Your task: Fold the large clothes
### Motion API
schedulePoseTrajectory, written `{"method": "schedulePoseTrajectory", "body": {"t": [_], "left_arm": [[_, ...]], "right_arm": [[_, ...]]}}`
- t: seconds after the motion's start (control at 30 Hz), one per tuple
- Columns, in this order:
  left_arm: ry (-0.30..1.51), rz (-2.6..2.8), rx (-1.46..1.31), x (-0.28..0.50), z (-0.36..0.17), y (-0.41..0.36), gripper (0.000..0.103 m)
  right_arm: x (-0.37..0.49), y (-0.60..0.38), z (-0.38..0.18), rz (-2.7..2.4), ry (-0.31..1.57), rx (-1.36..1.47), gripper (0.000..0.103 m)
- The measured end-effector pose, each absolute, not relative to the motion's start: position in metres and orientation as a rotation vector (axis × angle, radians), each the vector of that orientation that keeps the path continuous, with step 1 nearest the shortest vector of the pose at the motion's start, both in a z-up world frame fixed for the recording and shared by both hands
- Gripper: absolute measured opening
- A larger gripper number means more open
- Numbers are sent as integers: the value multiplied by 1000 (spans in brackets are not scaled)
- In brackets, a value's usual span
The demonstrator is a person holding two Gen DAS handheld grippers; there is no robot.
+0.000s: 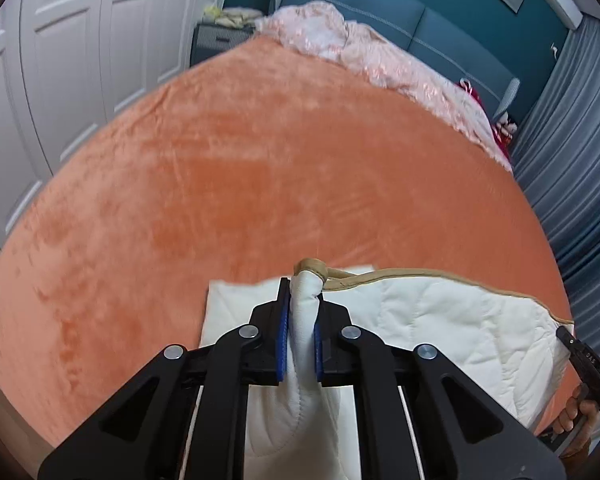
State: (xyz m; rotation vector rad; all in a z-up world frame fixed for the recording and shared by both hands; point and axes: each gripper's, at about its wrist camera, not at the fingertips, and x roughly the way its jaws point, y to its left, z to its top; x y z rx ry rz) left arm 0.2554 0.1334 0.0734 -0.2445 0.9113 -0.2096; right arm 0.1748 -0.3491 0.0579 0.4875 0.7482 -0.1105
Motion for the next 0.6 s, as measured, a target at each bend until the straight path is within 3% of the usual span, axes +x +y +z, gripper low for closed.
{"method": "schedulePoseTrajectory", "body": {"t": [0.1, 0.4, 0.6], "left_arm": [[925, -190, -212, 276, 65, 125, 9], [1088, -67, -130, 304, -34, 112, 10], [1062, -44, -80, 300, -67, 108, 13]], "right_arm": [[194, -357, 46, -139, 776, 492, 7], [221, -348, -29, -229, 962, 365, 7], [220, -349, -62, -232, 988, 372, 7]]}}
